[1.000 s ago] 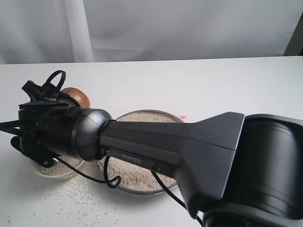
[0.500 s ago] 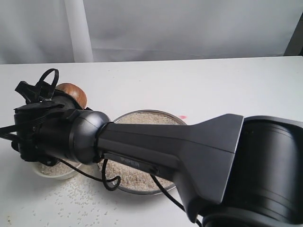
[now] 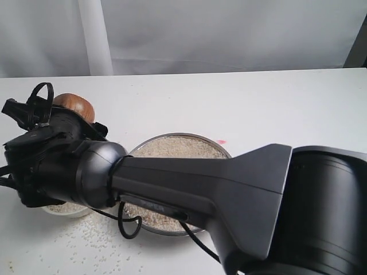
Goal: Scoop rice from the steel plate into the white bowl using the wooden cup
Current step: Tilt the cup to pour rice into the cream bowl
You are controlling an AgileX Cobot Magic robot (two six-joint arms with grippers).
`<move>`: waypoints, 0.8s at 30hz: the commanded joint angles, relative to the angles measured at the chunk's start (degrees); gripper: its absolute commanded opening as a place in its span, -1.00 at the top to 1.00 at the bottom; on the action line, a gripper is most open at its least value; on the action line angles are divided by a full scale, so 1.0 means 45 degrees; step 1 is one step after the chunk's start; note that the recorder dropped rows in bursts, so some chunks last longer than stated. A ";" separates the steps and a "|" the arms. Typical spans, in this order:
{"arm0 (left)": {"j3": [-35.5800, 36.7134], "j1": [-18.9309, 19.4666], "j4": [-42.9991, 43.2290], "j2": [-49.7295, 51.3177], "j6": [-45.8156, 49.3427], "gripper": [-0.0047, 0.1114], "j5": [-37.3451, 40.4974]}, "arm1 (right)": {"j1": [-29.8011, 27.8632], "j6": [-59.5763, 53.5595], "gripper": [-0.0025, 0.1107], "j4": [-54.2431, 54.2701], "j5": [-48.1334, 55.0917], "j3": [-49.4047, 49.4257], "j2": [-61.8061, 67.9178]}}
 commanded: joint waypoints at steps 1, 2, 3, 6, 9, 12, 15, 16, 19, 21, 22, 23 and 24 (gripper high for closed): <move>-0.0045 -0.0059 -0.0073 -0.0029 -0.0023 0.92 -0.0081 | 0.0072 -0.0031 0.96 -0.1000 0.0121 -0.0028 -0.0119; -0.0045 -0.0059 -0.0073 -0.0029 -0.0023 0.92 -0.0081 | 0.0097 0.0032 0.96 -0.1118 0.0121 -0.0028 -0.0119; -0.0045 -0.0059 -0.0073 -0.0029 -0.0023 0.92 -0.0081 | 0.0098 0.0083 0.96 -0.1060 0.0254 -0.0028 -0.0119; -0.0045 -0.0059 -0.0073 -0.0029 -0.0023 0.92 -0.0081 | 0.0098 0.0811 0.96 -0.0979 0.0308 -0.0028 -0.0119; -0.0045 -0.0059 -0.0073 -0.0029 -0.0023 0.92 -0.0081 | 0.0098 0.0839 0.96 -0.1051 0.0308 -0.0028 -0.0119; -0.0045 -0.0059 -0.0073 -0.0029 -0.0023 0.92 -0.0081 | 0.0124 0.0769 0.96 -0.1830 0.0308 -0.0028 -0.0119; -0.0045 -0.0059 -0.0073 -0.0029 -0.0023 0.92 -0.0081 | 0.0211 0.0769 0.96 -0.2516 0.0308 -0.0028 -0.0119; -0.0045 -0.0059 -0.0073 -0.0029 -0.0023 0.92 -0.0081 | 0.0239 0.0769 0.96 -0.2500 0.0308 -0.0028 -0.0119; -0.0045 -0.0059 -0.0073 -0.0029 -0.0023 0.92 -0.0081 | 0.0267 0.0769 0.96 -0.2500 0.0308 -0.0028 -0.0119; -0.0045 -0.0059 -0.0073 -0.0029 -0.0023 0.92 -0.0081 | 0.0291 0.0769 0.96 -0.2500 0.0308 -0.0028 -0.0119; -0.0045 -0.0059 -0.0073 -0.0029 -0.0023 0.92 -0.0081 | 0.0289 0.0794 0.96 -0.2500 0.0332 -0.0028 -0.0119; -0.0045 -0.0059 -0.0073 -0.0029 -0.0023 0.92 -0.0081 | 0.0289 0.0967 0.96 -0.2500 0.0395 -0.0028 -0.0119; -0.0045 -0.0059 -0.0073 -0.0029 -0.0023 0.92 -0.0081 | 0.0289 0.1130 0.96 -0.2468 0.0532 -0.0028 -0.0119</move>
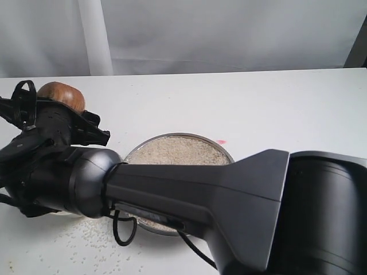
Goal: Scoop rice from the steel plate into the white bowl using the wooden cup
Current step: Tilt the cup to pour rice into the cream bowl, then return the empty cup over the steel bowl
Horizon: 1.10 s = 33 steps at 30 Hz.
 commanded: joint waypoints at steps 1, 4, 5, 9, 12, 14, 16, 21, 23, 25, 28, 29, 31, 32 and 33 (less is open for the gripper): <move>-0.0045 -0.0059 -0.0073 -0.0029 -0.0023 0.92 -0.0081 | 0.0067 0.0584 0.96 -0.0113 0.0460 -0.0028 -0.0119; -0.0045 -0.0059 -0.0073 -0.0029 -0.0023 0.92 -0.0081 | 0.0067 0.2580 0.96 0.0945 0.1093 -0.0028 -0.0119; -0.0045 -0.0059 -0.0073 -0.0029 -0.0023 0.92 -0.0081 | 0.0067 0.3362 0.96 0.1677 0.1348 -0.0028 -0.0152; -0.0045 -0.0059 -0.0073 -0.0029 -0.0023 0.92 -0.0081 | -0.0414 0.4118 0.96 0.4384 0.2123 -0.0028 -0.0571; -0.0045 -0.0059 -0.0073 -0.0029 -0.0023 0.92 -0.0081 | -0.0887 0.4118 0.96 0.5769 0.2727 -0.0028 -0.1171; -0.0045 -0.0059 -0.0073 -0.0029 -0.0023 0.92 -0.0081 | -0.1268 0.3926 0.96 0.6546 0.3292 -0.0028 -0.1732; -0.0045 -0.0059 -0.0073 -0.0029 -0.0023 0.92 -0.0081 | -0.1607 0.3190 0.96 0.7462 0.3810 -0.0028 -0.2285; -0.0045 -0.0059 -0.0073 -0.0029 -0.0023 0.92 -0.0081 | -0.2608 0.1780 0.96 0.8809 0.5353 -0.0028 -0.3315; -0.0045 -0.0059 -0.0073 -0.0029 -0.0023 0.92 -0.0081 | -0.3040 0.1625 0.96 0.8441 0.5353 -0.0028 -0.3228; -0.0045 -0.0059 -0.0073 -0.0029 -0.0023 0.92 -0.0081 | -0.3391 0.1625 0.96 0.8155 0.5353 -0.0028 -0.2915; -0.0045 -0.0059 -0.0073 -0.0029 -0.0023 0.92 -0.0081 | -0.3816 0.1625 0.96 0.7992 0.5353 -0.0018 -0.2261; -0.0045 -0.0059 -0.0073 -0.0029 -0.0023 0.92 -0.0081 | -0.3874 0.1625 0.96 0.7849 0.5353 -0.0018 -0.1991; -0.0045 -0.0059 -0.0073 -0.0029 -0.0023 0.92 -0.0081 | -0.3916 0.1564 0.96 0.7587 0.5353 -0.0018 -0.1430; -0.0045 -0.0059 -0.0073 -0.0029 -0.0023 0.92 -0.0081 | -0.3916 0.1496 0.96 0.7447 0.5353 0.0004 -0.1169; -0.0045 -0.0059 -0.0073 -0.0029 -0.0023 0.92 -0.0081 | -0.3916 0.1278 0.96 0.7421 0.5353 0.0074 -0.0968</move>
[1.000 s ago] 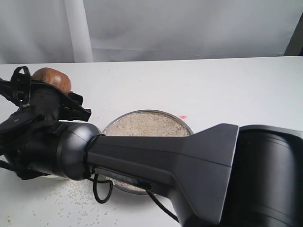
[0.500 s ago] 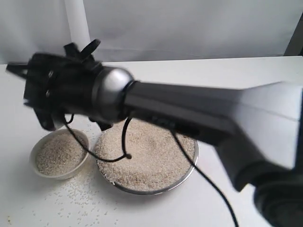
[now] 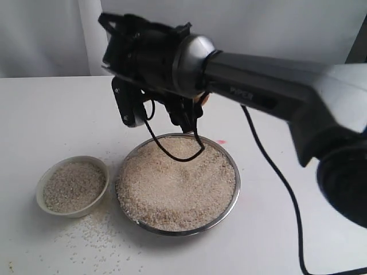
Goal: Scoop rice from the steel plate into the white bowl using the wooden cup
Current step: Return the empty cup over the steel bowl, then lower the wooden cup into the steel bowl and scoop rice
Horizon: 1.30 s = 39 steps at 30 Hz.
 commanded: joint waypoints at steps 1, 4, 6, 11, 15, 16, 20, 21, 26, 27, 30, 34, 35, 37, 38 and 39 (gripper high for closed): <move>-0.0045 -0.0059 -0.0073 -0.0029 -0.0023 0.92 -0.0081 | -0.0044 -0.0620 0.96 -0.0505 0.0003 0.0230 0.0850; -0.0045 -0.0059 -0.0073 -0.0029 -0.0023 0.92 -0.0081 | -0.0044 -0.1421 0.96 -0.0505 0.0003 0.0840 0.1035; -0.0045 -0.0059 -0.0073 -0.0029 -0.0023 0.92 -0.0081 | -0.0044 -0.1654 0.96 -0.0615 0.0003 0.1258 0.1035; -0.0045 -0.0059 -0.0073 -0.0029 -0.0023 0.92 -0.0081 | -0.0044 -0.1654 0.96 -0.0771 0.0003 0.1880 0.1035; -0.0045 -0.0059 -0.0073 -0.0029 -0.0023 0.92 -0.0081 | -0.0044 -0.1654 0.96 -0.0771 0.0003 0.2209 0.1063; -0.0045 -0.0059 -0.0073 -0.0029 -0.0023 0.92 -0.0081 | -0.0044 -0.1654 0.96 -0.0739 0.0003 0.2299 0.1063; -0.0045 -0.0059 -0.0073 -0.0029 -0.0023 0.92 -0.0081 | -0.0044 -0.1573 0.96 -0.0594 0.0003 0.2346 0.1096; -0.0045 -0.0059 -0.0073 -0.0029 -0.0023 0.92 -0.0081 | -0.0044 -0.1573 0.96 -0.0537 -0.0100 0.2346 0.1096; -0.0045 -0.0059 -0.0073 -0.0029 -0.0023 0.92 -0.0081 | 0.0004 -0.1573 0.96 -0.0116 -0.0609 0.2346 0.1117; -0.0045 -0.0059 -0.0073 -0.0029 -0.0023 0.92 -0.0081 | 0.0072 -0.1573 0.96 -0.0051 -0.0798 0.2346 0.1154; -0.0045 -0.0059 -0.0073 -0.0029 -0.0023 0.92 -0.0081 | 0.0095 -0.1485 0.96 -0.0076 -0.0894 0.2346 0.1381; -0.0045 -0.0059 -0.0073 -0.0029 -0.0023 0.92 -0.0081 | 0.0095 -0.1304 0.96 -0.0076 -0.0870 0.2346 0.1731; -0.0045 -0.0059 -0.0073 -0.0029 -0.0023 0.92 -0.0081 | 0.0124 -0.1304 0.96 -0.0076 -0.0894 0.2346 0.1734; -0.0045 -0.0059 -0.0073 -0.0029 -0.0023 0.92 -0.0081 | 0.0148 -0.1304 0.96 -0.0076 -0.0984 0.2346 0.1734; -0.0045 -0.0059 -0.0073 -0.0029 -0.0023 0.92 -0.0081 | 0.0176 -0.1304 0.96 -0.0076 -0.1032 0.2346 0.1734; -0.0045 -0.0059 -0.0073 -0.0029 -0.0023 0.92 -0.0081 | 0.0239 -0.1304 0.96 -0.0076 -0.1038 0.2324 0.1734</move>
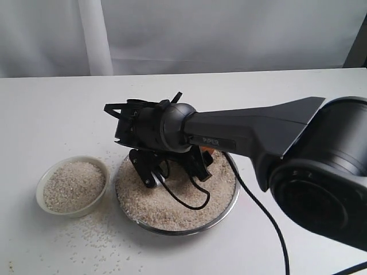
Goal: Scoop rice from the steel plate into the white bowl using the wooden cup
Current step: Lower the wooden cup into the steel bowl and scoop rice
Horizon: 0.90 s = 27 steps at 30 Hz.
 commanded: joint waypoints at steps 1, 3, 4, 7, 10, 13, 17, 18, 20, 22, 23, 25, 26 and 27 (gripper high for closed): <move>-0.0045 -0.0059 -0.0073 -0.0029 -0.0023 0.92 -0.0081 | 0.0150 0.0041 0.96 -0.0040 -0.0319 0.0004 0.0038; -0.0045 -0.0059 -0.0073 -0.0029 -0.0023 0.92 -0.0081 | 0.0277 0.0041 0.96 0.0156 -0.0492 0.0004 0.0038; -0.0045 -0.0059 -0.0073 -0.0029 -0.0023 0.92 -0.0081 | 0.0301 0.0041 0.96 0.0257 -0.0598 0.0004 0.0038; -0.0045 -0.0059 -0.0073 -0.0029 -0.0023 0.92 -0.0081 | 0.0546 0.0041 0.96 0.0405 -0.0746 0.0004 0.0038; -0.0045 -0.0059 -0.0073 -0.0029 -0.0023 0.92 -0.0081 | 0.0734 0.0018 0.96 0.0591 -0.0778 0.0004 0.0038; -0.0045 -0.0059 -0.0073 -0.0029 -0.0023 0.92 -0.0081 | 0.0847 0.0018 0.96 0.0783 -0.0778 0.0004 0.0038; -0.0045 -0.0059 -0.0073 -0.0029 -0.0023 0.92 -0.0081 | 0.0899 0.0018 0.96 0.1107 -0.0752 0.0004 -0.0030; -0.0045 -0.0059 -0.0073 -0.0029 -0.0023 0.92 -0.0081 | 0.0922 0.0001 0.96 0.1225 -0.0752 0.0004 -0.0112; -0.0045 -0.0059 -0.0073 -0.0029 -0.0023 0.92 -0.0081 | 0.0982 -0.0034 0.96 0.1474 -0.0752 0.0004 -0.0190; -0.0045 -0.0059 -0.0073 -0.0029 -0.0023 0.92 -0.0081 | 0.1039 -0.0081 0.96 0.1549 -0.0779 0.0004 -0.0281; -0.0045 -0.0059 -0.0073 -0.0029 -0.0023 0.92 -0.0081 | 0.1040 -0.0081 0.96 0.1549 -0.0779 0.0004 -0.0340; -0.0045 -0.0059 -0.0073 -0.0029 -0.0023 0.92 -0.0081 | 0.1040 -0.0081 0.96 0.1684 -0.0779 0.0004 -0.0405; -0.0045 -0.0059 -0.0073 -0.0029 -0.0023 0.92 -0.0081 | 0.1040 -0.0081 0.96 0.1748 -0.0779 0.0004 -0.0406; -0.0045 -0.0059 -0.0073 -0.0029 -0.0023 0.92 -0.0081 | 0.1040 -0.0081 0.96 0.1847 -0.0779 0.0004 -0.0426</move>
